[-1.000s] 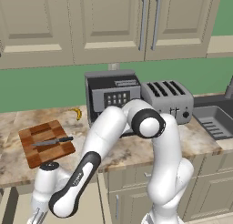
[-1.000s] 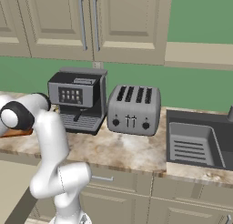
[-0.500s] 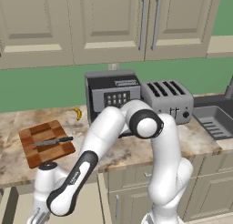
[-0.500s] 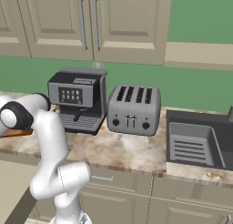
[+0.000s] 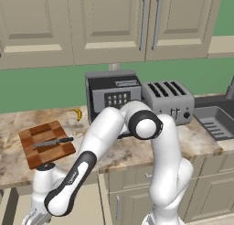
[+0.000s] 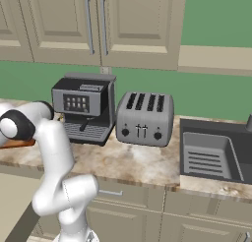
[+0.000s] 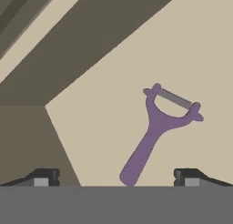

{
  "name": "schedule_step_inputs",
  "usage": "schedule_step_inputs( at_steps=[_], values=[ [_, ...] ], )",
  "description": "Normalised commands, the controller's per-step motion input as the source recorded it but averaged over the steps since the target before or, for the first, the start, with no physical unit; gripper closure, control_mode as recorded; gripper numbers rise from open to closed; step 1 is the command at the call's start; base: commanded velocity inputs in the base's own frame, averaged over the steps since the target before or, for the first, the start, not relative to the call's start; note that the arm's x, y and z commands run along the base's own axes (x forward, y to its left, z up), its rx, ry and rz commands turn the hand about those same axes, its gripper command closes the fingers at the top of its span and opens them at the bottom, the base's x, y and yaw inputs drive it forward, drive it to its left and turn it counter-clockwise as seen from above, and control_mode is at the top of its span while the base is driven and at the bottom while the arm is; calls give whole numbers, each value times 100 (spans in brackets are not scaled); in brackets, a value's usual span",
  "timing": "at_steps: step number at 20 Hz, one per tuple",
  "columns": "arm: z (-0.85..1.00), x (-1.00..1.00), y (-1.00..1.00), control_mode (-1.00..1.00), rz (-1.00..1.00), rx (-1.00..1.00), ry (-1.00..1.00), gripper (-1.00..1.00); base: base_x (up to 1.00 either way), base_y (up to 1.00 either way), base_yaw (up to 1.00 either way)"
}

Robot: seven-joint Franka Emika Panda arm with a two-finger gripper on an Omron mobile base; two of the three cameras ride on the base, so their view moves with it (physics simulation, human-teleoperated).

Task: Open the drawer on the left and place the cutting tools on the cutting board.

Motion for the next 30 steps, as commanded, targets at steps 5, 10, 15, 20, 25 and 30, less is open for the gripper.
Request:
schedule_step_inputs(
  at_steps=[5,10,15,20,25,30],
  values=[
    [-23,-1,-1,-100,-12,-10,2,-100,0,0,0],
    [-22,-11,-3,-100,-10,-11,0,-100,0,0,0],
    [-14,-12,-1,-100,-8,-10,0,-100,0,0,0],
    [-11,-11,-1,-100,-12,-9,4,-100,0,0,0],
    [-17,-7,-1,-100,-13,-10,4,-100,0,0,0],
    [-23,-1,-8,-100,-9,-10,0,-100,0,0,0]
  ],
)
